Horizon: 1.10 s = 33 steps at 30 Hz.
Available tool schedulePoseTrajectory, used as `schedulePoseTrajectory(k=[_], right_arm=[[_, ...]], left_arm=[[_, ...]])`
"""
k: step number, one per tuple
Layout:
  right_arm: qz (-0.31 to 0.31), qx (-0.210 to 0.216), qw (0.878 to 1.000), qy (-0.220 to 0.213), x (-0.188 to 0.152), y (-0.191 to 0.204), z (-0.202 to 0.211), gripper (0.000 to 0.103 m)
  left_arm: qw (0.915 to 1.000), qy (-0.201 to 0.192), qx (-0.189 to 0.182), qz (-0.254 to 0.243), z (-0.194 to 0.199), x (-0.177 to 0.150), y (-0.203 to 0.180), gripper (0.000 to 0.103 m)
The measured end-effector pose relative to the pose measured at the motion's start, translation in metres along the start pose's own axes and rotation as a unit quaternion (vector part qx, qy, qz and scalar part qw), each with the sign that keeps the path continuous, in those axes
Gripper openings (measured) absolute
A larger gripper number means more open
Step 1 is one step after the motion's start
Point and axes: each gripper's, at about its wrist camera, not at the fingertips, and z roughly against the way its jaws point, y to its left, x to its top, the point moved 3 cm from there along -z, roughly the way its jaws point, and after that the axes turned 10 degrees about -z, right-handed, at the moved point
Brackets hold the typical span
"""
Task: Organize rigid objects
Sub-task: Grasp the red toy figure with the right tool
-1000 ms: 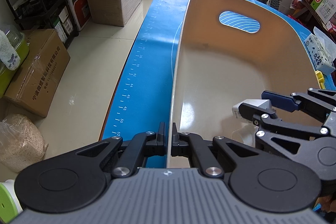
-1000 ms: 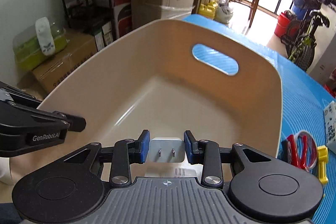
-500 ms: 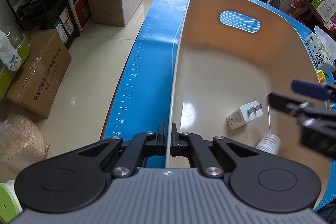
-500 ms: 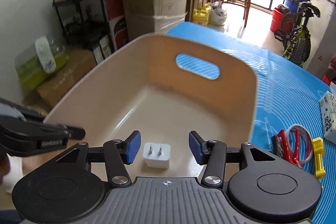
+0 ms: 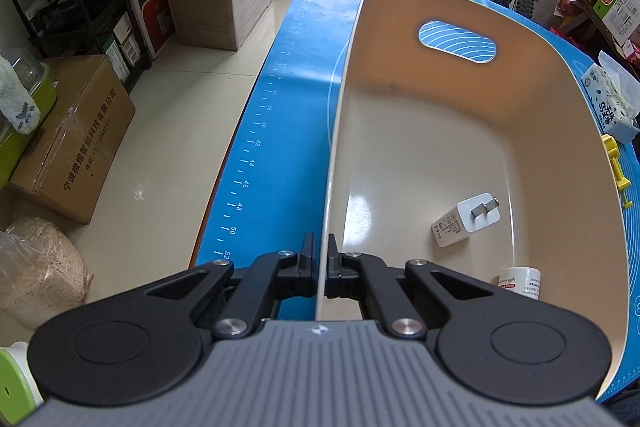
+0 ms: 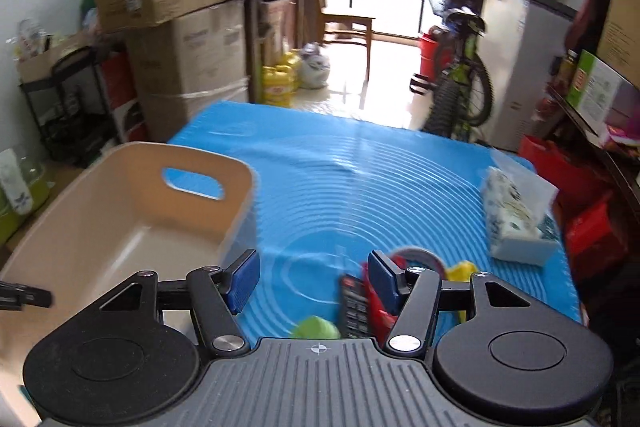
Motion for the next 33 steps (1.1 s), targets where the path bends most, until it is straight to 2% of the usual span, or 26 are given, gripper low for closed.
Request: schedulePoseTrajectory(k=[8,15,23,25,26,28,33], right_arm=[[-0.029,-0.051,0.997,0.045,-0.033,-0.051,-0.040,0.068],[-0.067,-0.047,0.994,0.073,-0.047,-0.063,-0.065,0.067],[-0.109,-0.022,0.990,0.084,-0.053,-0.070,-0.080,0.056],[-0.130,-0.005,0.987,0.090,-0.052,-0.073,-0.083,0.046],[-0.136,0.003,0.986,0.097,-0.052,-0.074,-0.085,0.035],[-0.142,0.009,0.985,0.099,-0.051,-0.074,-0.086,0.035],[-0.105,0.001,0.991,0.086,-0.052,-0.065,-0.080,0.033]], left_arm=[[1.0000,0.000,0.000,0.000,0.000,0.000,0.000,0.004],[1.0000,0.000,0.000,0.000,0.000,0.000,0.000,0.004],[1.0000,0.000,0.000,0.000,0.000,0.000,0.000,0.004],[1.0000,0.000,0.000,0.000,0.000,0.000,0.000,0.004],[1.0000,0.000,0.000,0.000,0.000,0.000,0.000,0.004],[1.0000,0.000,0.000,0.000,0.000,0.000,0.000,0.004],[1.0000,0.000,0.000,0.000,0.000,0.000,0.000,0.004]])
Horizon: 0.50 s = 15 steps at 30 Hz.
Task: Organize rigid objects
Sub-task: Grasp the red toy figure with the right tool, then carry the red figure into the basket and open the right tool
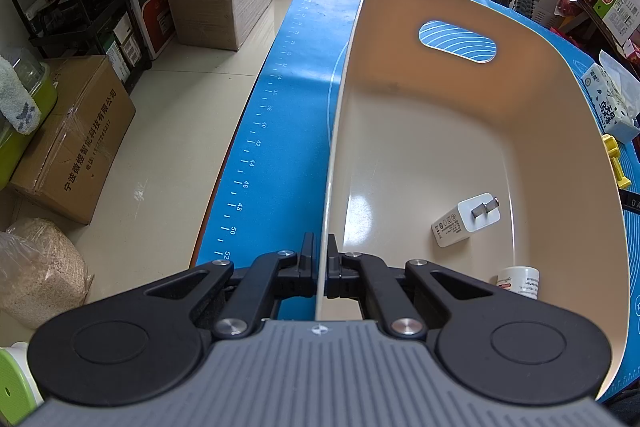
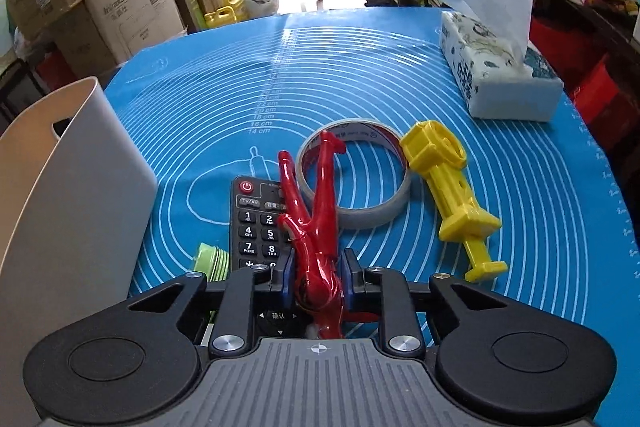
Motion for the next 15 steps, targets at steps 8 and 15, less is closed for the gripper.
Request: schedulePoseTrajectory(k=[8,15], right_arm=[[0.012,0.021,0.999,-0.035,0.001,0.011,0.029,0.032],[0.017,0.049,0.996,-0.076,0.015,0.034,0.070,0.032]], left_arm=[[1.0000,0.000,-0.001,0.001,0.000,0.000,0.000,0.004],[1.0000,0.000,-0.001,0.001,0.000,0.000,0.001,0.004]])
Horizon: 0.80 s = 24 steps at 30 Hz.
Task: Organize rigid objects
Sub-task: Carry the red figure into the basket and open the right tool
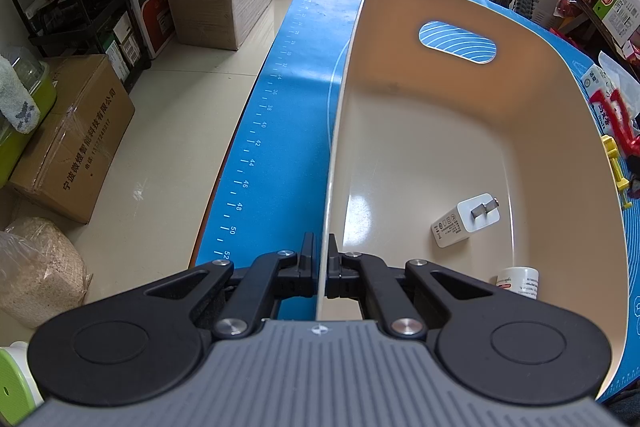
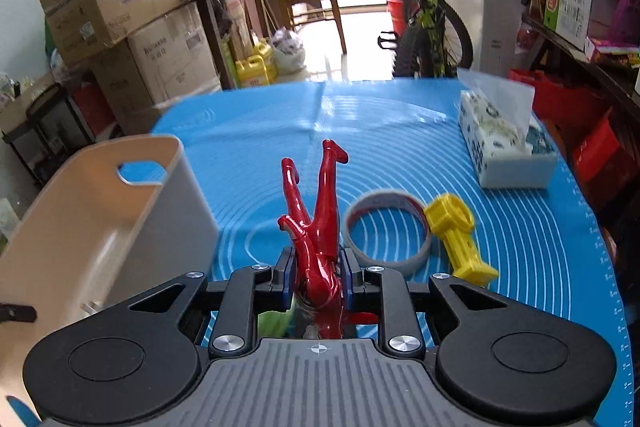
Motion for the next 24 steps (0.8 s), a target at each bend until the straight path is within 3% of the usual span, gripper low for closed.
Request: schedulePoseTrajectory(k=[7,12,24], right_arm=[[0.036,0.028,0.999,-0.027,0.011,0.053,0.026,0.032],[0.060,0.056,0.996,-0.017,0.006,0.096,0.027,0.032],[0.123,0.080,0.987,0.067,-0.047,0.171,-0.010,0.032]], left_arm=[[1.0000,0.000,0.000,0.000,0.000,0.000,0.000,0.004],[1.0000,0.000,0.000,0.000,0.000,0.000,0.000,0.004],[1.0000,0.000,0.000,-0.001,0.000,0.000,0.000,0.004]])
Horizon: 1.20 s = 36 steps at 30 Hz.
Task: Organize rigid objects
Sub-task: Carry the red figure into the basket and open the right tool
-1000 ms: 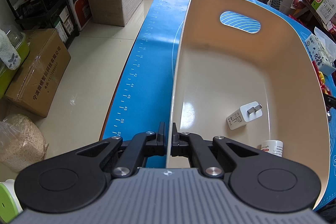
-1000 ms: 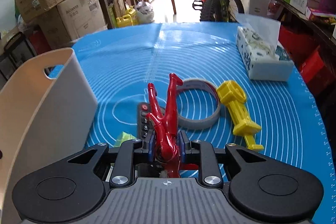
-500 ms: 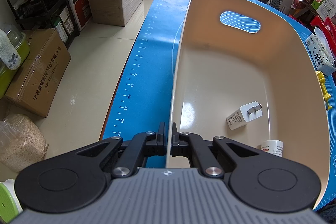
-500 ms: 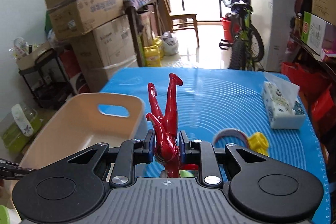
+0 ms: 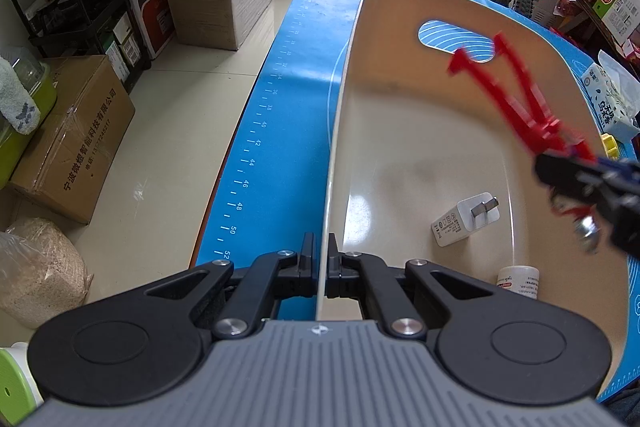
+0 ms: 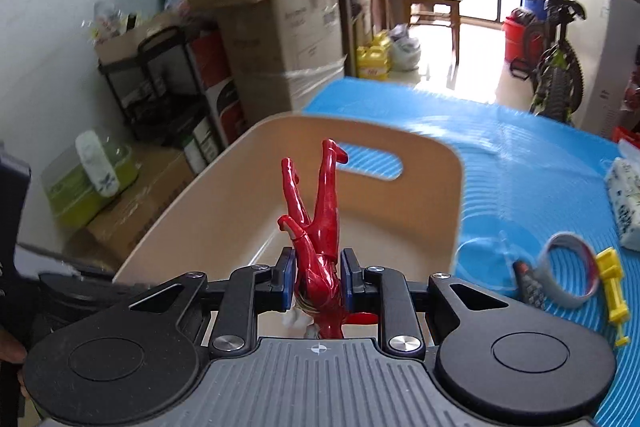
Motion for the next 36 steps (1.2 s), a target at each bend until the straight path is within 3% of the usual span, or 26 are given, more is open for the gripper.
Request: schedulePoseTrajectory(k=[6,13,16,19,25,30,36], right_arm=[[0.025,-0.034,0.998,0.046,-0.018,0.016,-0.025,0.032],[0.027,-0.045,0.994,0.092,-0.022,0.022,-0.038,0.031],[0.026,-0.040,0.995,0.085,-0.024,0.018,-0.032,0.032],[0.014,-0.029,0.997,0.063,-0.019,0.012,-0.017,0.049],[-0.008,-0.014,1.000,-0.004,-0.006,-0.009,0.031,0.053],[-0.021,-0.047,0.998,-0.040,0.003,-0.042,0.057,0.053],[-0.042,-0.105,0.993,-0.036,0.000,-0.093,0.058,0.053]], left_arm=[[1.0000,0.000,0.000,0.000,0.000,0.000,0.000,0.004],[1.0000,0.000,0.000,0.000,0.000,0.000,0.000,0.004],[1.0000,0.000,0.001,0.000,0.000,0.000,0.000,0.004],[1.0000,0.000,0.000,0.000,0.000,0.000,0.000,0.004],[1.0000,0.000,0.002,-0.001,0.000,0.000,0.000,0.004],[1.0000,0.001,0.002,-0.001,-0.001,-0.001,0.000,0.004],[1.0000,0.001,0.002,-0.001,-0.001,0.000,0.000,0.004]])
